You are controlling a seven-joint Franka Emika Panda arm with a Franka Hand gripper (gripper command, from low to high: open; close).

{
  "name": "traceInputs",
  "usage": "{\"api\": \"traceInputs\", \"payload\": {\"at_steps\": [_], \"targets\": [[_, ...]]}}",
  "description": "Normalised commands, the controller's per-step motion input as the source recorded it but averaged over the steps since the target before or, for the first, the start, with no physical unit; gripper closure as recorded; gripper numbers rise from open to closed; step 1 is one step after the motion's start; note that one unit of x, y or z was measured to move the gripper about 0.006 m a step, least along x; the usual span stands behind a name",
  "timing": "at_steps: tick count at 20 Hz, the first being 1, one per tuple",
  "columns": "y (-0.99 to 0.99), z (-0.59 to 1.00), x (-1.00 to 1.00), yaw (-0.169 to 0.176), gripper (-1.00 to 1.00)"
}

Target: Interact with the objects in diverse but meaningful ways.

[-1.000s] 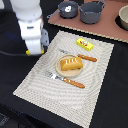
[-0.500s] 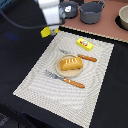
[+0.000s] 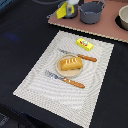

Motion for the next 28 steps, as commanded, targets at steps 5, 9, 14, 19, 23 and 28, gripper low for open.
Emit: {"api": "traceInputs", "payload": {"at_steps": [5, 9, 14, 19, 23, 28], "targets": [[0.6, 0.46, 0.91, 0.0, 1.0], [0.65, 0.25, 0.84, 0.0, 1.0], [0.68, 0.16, 0.81, 0.0, 1.0], [0.7, 0.21, 0.83, 0.0, 1.0], [0.71, 0.22, 0.82, 0.0, 1.0], [0.71, 0.24, 0.79, 0.0, 1.0]]}}
